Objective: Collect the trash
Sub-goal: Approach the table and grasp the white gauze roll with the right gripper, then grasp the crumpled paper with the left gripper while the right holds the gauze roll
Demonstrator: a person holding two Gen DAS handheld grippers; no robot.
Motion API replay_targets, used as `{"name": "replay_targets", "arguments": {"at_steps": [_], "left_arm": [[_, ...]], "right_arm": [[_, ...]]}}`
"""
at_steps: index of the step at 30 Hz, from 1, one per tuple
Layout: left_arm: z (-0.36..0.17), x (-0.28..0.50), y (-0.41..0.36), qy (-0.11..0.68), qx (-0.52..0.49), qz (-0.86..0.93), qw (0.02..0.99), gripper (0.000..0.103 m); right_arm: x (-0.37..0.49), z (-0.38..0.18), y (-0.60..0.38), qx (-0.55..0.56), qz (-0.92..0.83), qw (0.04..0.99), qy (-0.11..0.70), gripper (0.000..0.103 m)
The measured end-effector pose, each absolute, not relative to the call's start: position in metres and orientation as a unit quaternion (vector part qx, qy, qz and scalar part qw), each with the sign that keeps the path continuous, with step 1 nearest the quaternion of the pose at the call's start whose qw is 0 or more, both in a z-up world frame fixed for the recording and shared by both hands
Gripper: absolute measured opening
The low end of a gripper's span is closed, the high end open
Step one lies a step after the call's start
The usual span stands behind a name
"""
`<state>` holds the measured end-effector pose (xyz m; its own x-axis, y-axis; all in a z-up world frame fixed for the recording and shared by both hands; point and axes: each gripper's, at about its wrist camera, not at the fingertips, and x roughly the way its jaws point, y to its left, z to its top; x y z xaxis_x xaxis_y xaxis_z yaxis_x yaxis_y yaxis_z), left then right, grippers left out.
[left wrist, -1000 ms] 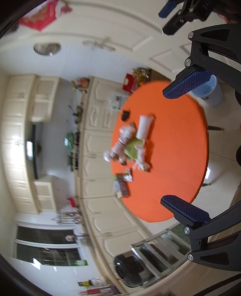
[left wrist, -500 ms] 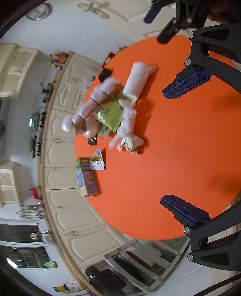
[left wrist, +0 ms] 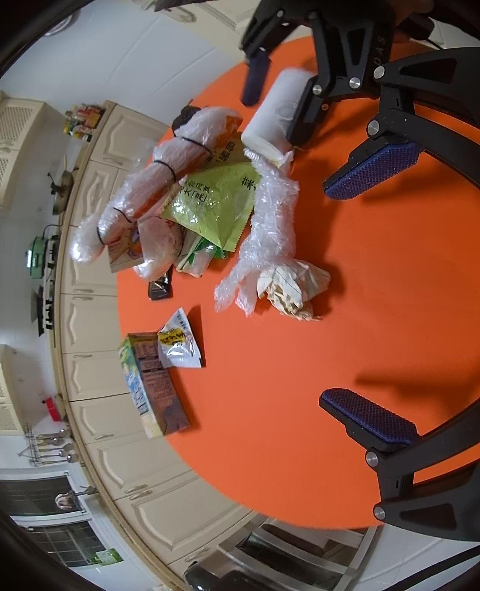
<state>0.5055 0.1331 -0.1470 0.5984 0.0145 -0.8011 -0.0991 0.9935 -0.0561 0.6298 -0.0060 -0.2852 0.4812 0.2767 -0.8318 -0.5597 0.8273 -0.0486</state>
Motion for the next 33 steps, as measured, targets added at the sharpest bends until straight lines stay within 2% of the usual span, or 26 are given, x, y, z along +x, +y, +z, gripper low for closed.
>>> {"name": "replay_targets", "arguments": {"at_steps": [2,5,7,10,13,14,24,33], "left_arm": [[-0.150,0.519,0.134,0.449,-0.044,0.032,0.892,0.100],[-0.153,0.538,0.131,0.453,-0.035,0.032,0.890,0.099],[-0.156,0.547,0.125,0.454,-0.029,0.033,0.890,0.095],[-0.163,0.557,0.122,0.464,-0.023,0.033,0.885,0.083],[-0.160,0.561,0.126,0.456,-0.030,0.029,0.889,0.047],[-0.159,0.559,0.126,0.455,-0.032,0.028,0.890,0.021],[-0.138,0.497,0.123,0.405,-0.045,0.007,0.913,0.021],[-0.136,0.446,0.136,0.411,-0.098,-0.007,0.907,0.021]], "right_arm": [[0.630,-0.288,-0.007,-0.149,0.264,0.838,0.454,0.035],[0.625,-0.287,-0.015,-0.131,0.263,0.841,0.455,0.033],[0.620,-0.286,-0.026,-0.113,0.255,0.845,0.456,0.033],[0.611,-0.284,-0.042,-0.082,0.250,0.850,0.457,0.033],[0.602,-0.282,-0.058,-0.044,0.249,0.853,0.456,0.033],[0.599,-0.282,-0.063,-0.033,0.250,0.853,0.456,0.033],[0.571,-0.278,-0.084,0.036,0.259,0.859,0.439,0.033],[0.546,-0.278,-0.090,0.059,0.265,0.861,0.431,0.032]]}}
